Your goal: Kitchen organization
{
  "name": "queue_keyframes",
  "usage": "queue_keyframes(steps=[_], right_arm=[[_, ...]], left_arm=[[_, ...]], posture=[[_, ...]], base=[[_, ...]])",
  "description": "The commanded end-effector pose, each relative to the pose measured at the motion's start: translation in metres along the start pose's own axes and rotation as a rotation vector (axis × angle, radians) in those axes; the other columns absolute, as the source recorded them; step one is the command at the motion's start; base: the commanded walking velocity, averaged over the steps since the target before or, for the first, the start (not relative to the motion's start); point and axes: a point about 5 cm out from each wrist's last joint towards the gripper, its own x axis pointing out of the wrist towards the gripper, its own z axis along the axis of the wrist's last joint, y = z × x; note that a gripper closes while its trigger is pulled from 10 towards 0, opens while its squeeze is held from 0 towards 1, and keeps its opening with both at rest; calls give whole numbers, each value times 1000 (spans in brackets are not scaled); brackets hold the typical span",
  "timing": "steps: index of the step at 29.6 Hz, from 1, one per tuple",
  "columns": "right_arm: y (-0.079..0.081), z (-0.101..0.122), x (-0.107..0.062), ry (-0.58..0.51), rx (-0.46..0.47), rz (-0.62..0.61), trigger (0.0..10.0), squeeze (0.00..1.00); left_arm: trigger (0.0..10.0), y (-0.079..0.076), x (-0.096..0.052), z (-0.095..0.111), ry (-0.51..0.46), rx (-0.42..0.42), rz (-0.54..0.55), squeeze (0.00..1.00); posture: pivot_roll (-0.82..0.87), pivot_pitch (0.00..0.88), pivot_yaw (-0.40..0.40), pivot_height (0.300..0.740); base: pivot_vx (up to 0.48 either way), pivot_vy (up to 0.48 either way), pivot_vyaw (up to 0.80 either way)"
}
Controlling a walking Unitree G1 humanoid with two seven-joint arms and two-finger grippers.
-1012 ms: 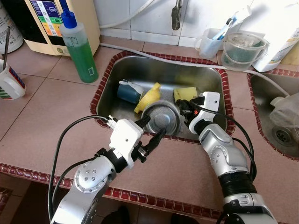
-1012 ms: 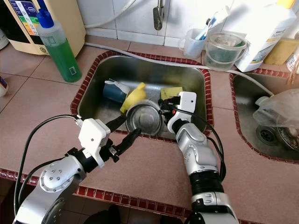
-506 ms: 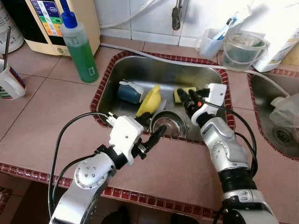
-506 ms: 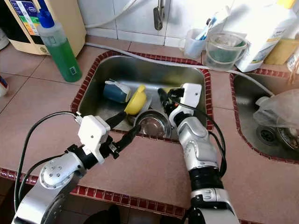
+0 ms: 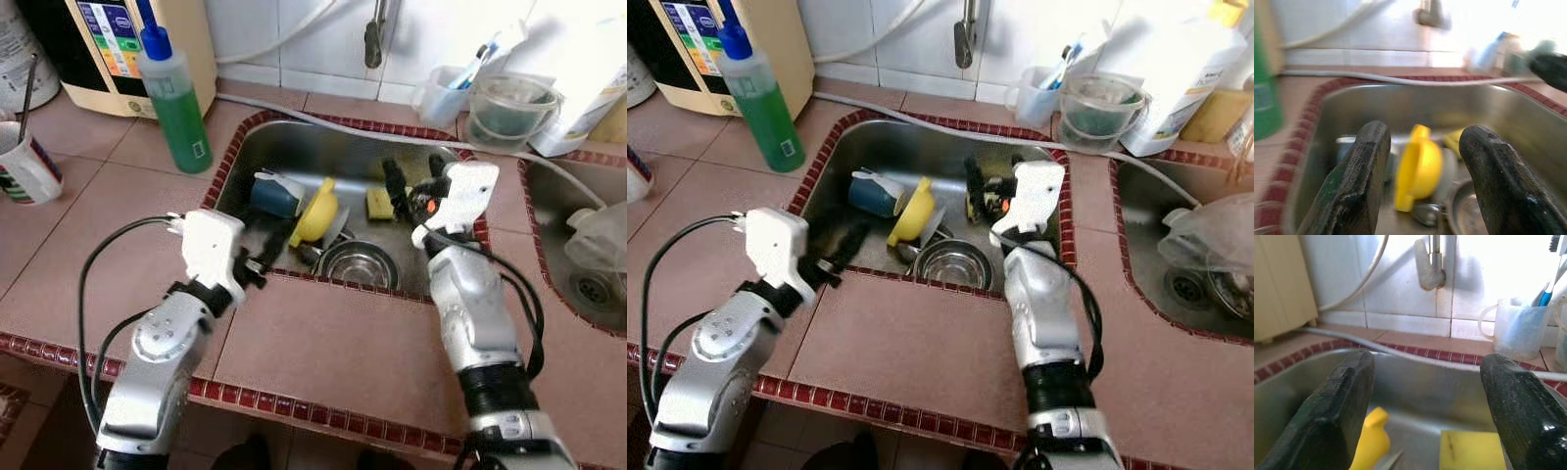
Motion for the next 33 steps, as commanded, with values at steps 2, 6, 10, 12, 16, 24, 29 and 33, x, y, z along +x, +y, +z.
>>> queue_keyframes(steps=[2, 6, 10, 12, 16, 24, 29, 33], right_arm=[[-1, 7, -1, -47, -4, -23, 10000, 1000], [4, 3, -8, -54, -33, -37, 10000, 1000], [8, -1, -11, -51, -47, -54, 10000, 1000], [8, -2, -12, -49, -46, -73, 10000, 1000], [9, -2, -13, -52, -42, -88, 10000, 1000], [14, -4, -17, -50, -45, -92, 10000, 1000], [14, -6, -18, -43, -60, -92, 10000, 1000], [14, -8, -20, -35, -60, -92, 10000, 0]], left_arm=[[10000, 4, 1, -3, -2, -14, 39, 0], [10000, 14, 5, -9, -7, -53, 130, 0], [10000, 21, 8, -13, -2, -51, 195, 0], [10000, 27, 8, -15, 6, -61, 234, 0], [10000, 34, 9, -16, 14, -83, 267, 0], [10000, 42, 7, -12, -13, -30, 289, 0], [10000, 42, 5, -15, -8, -34, 289, 0], [10000, 41, 2, -16, -9, -27, 287, 0]], posture=[[-14, 80, -18, 740], [-20, 56, -17, 740], [-29, 30, -17, 740], [-36, 18, -16, 740], [-47, 3, -19, 740], [-40, 0, -23, 740], [-39, 0, -18, 740], [-37, 4, -14, 740]], base=[[0, 0, 0], [0, 0, 0], [0, 0, 0], [0, 0, 0], [0, 0, 0], [0, 0, 0], [0, 0, 0], [0, 0, 0]])
